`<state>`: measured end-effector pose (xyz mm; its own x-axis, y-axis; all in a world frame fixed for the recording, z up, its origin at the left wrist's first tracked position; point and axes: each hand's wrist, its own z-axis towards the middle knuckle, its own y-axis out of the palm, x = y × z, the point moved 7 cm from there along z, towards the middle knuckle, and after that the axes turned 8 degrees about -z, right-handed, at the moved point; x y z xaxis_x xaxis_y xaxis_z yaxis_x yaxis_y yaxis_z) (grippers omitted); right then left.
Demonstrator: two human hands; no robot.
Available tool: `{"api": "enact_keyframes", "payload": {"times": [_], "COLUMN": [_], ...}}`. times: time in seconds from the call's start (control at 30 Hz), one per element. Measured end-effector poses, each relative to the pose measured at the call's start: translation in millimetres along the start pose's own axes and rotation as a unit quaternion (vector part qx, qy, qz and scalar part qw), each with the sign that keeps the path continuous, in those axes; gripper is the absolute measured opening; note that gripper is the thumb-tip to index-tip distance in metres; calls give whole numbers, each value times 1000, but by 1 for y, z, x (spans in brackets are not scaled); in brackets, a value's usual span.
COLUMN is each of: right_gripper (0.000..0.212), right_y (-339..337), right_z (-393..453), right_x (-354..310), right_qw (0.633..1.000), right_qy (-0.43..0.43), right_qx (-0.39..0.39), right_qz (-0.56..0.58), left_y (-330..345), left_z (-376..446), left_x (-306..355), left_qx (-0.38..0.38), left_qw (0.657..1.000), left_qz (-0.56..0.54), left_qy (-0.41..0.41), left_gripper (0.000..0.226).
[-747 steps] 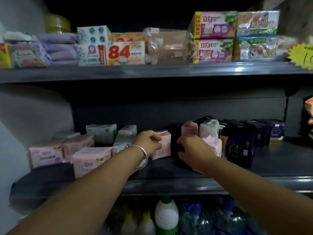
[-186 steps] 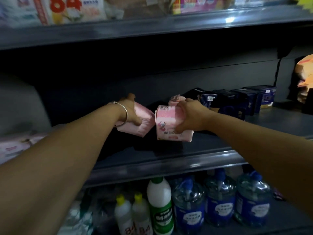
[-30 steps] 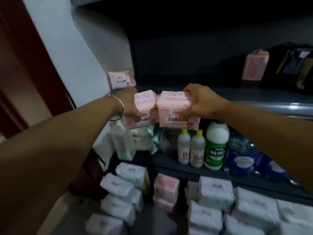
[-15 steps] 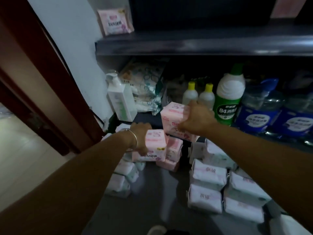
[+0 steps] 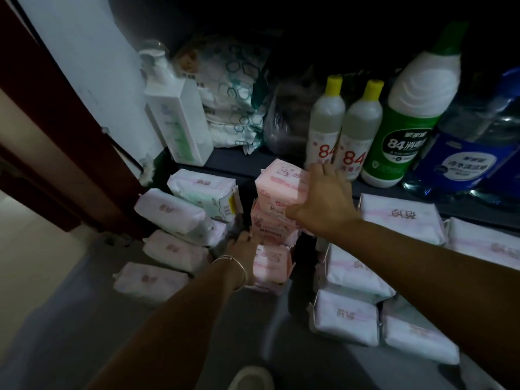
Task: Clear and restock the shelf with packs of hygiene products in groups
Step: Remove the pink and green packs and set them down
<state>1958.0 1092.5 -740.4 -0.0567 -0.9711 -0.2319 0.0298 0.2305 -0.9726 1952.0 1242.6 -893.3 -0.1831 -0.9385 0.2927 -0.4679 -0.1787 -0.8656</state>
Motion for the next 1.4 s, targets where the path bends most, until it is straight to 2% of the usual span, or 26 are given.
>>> {"api": "enact_keyframes", "payload": {"times": [0.13,0.27,0.57,0.73,0.93,1.1,1.23,1.27,1.4], "right_gripper": [82,79,82,81,75,54,30,27,34], "right_y": [16,30,51,94,111,38,-68,-96,-199], "right_z": [-2,-5,-28,-43,-45,-30,-11,-6,6], "right_x": [0,-4,-26,-29,-25,-29,-36,-37,-49], "right_qw": [1000,999,994,991,987,986,980,981,966], "right_qy": [-17,-44,-100,-107,-101,-145,-160,-155,-201], "right_qx": [-12,-25,-42,-74,-71,-4,112,117,160], "right_qz": [1,1,-8,-42,-102,-82,-25,-19,-37], "left_y": [24,35,-19,-43,-62,-119,-212,-238,-334], "left_z": [12,14,-5,-6,-6,-16,-41,-48,-71], "left_x": [-2,-17,-48,-53,-41,-12,38,51,96], "left_qx": [30,31,80,75,77,109,182,197,272], "left_qw": [997,990,974,980,981,980,971,968,942], "left_qz": [-73,-120,-207,-178,-176,-167,-138,-136,-152], "left_qy": [-1,-62,-46,-53,-39,-9,65,80,124], "left_gripper": [78,86,57,41,44,40,35,33,24]}}
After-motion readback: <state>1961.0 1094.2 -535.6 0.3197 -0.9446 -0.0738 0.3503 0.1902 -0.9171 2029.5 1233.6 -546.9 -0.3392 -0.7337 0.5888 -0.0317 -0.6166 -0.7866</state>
